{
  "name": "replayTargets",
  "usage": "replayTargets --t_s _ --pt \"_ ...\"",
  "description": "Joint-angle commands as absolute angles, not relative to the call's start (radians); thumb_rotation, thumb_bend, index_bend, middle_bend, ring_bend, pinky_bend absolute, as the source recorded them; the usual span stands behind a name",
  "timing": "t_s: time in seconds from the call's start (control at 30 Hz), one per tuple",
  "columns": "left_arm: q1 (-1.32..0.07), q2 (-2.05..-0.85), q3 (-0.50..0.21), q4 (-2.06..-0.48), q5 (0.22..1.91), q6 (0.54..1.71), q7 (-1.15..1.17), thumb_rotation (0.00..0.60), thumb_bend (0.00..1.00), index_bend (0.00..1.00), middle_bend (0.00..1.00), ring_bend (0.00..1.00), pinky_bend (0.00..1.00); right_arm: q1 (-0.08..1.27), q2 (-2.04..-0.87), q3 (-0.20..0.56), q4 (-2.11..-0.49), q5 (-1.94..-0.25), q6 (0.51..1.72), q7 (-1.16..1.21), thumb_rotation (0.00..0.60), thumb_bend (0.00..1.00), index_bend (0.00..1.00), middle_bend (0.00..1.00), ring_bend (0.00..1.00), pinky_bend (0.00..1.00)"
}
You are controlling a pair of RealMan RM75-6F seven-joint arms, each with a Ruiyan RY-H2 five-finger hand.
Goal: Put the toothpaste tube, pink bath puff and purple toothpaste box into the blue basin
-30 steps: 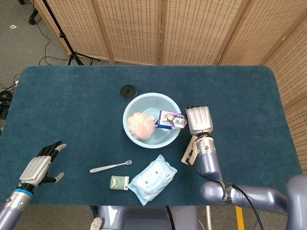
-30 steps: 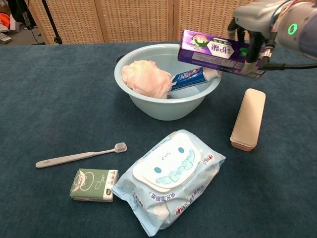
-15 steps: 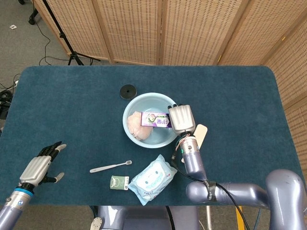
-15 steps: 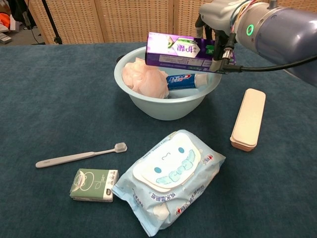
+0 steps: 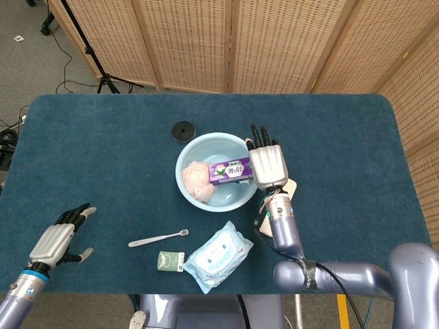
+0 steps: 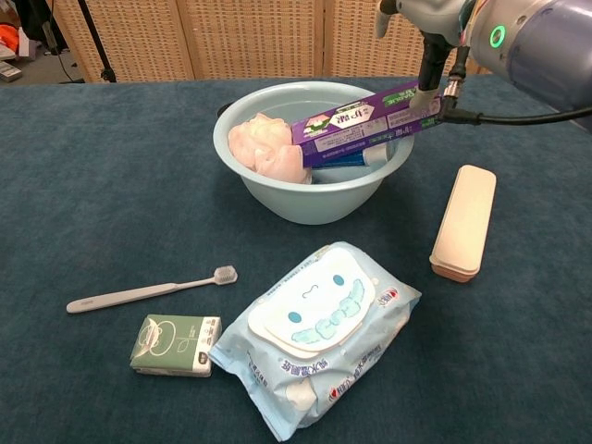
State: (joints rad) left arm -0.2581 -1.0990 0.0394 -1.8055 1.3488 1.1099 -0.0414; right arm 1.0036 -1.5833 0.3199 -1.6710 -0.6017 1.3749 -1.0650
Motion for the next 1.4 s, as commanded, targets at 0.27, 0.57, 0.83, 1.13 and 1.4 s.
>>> replayTargets --t_s 0.27,0.57,0.83,1.13,1.4 --pt "-0.256 -1.105 0.043 -1.807 1.354 1.116 -0.025 0.600 0.30 0.00 0.00 0.00 0.05 0.891 -1.434 0.270 -1.800 -0.613 1.451 -1.038 0.600 0.14 0.20 0.00 0.00 0.21" --pt "-0.253 -1.117 0.047 -1.810 1.357 1.125 0.009 0.600 0.29 0.00 0.00 0.00 0.05 0.718 -1.263 0.146 -1.945 -0.691 1.477 -0.905 0.600 0.12 0.07 0.00 0.00 0.02" --pt "-0.248 -1.130 0.047 -1.809 1.361 1.141 0.035 0.600 0.29 0.00 0.00 0.00 0.05 0.560 -1.187 0.027 -1.927 -0.850 1.482 -0.703 0.600 0.00 0.00 0.00 0.00 0.00" --pt "-0.237 -1.143 0.044 -1.804 1.374 1.175 0.060 0.600 0.29 0.00 0.00 0.00 0.05 0.410 -1.134 -0.070 -1.926 -1.014 1.529 -0.578 0.600 0.00 0.00 0.00 0.00 0.00" --pt "-0.229 -1.155 0.034 -1.791 1.370 1.202 0.084 0.600 0.29 0.00 0.00 0.00 0.05 0.302 -1.141 -0.114 -1.848 -1.139 1.554 -0.466 0.600 0.00 0.00 0.00 0.00 0.00"
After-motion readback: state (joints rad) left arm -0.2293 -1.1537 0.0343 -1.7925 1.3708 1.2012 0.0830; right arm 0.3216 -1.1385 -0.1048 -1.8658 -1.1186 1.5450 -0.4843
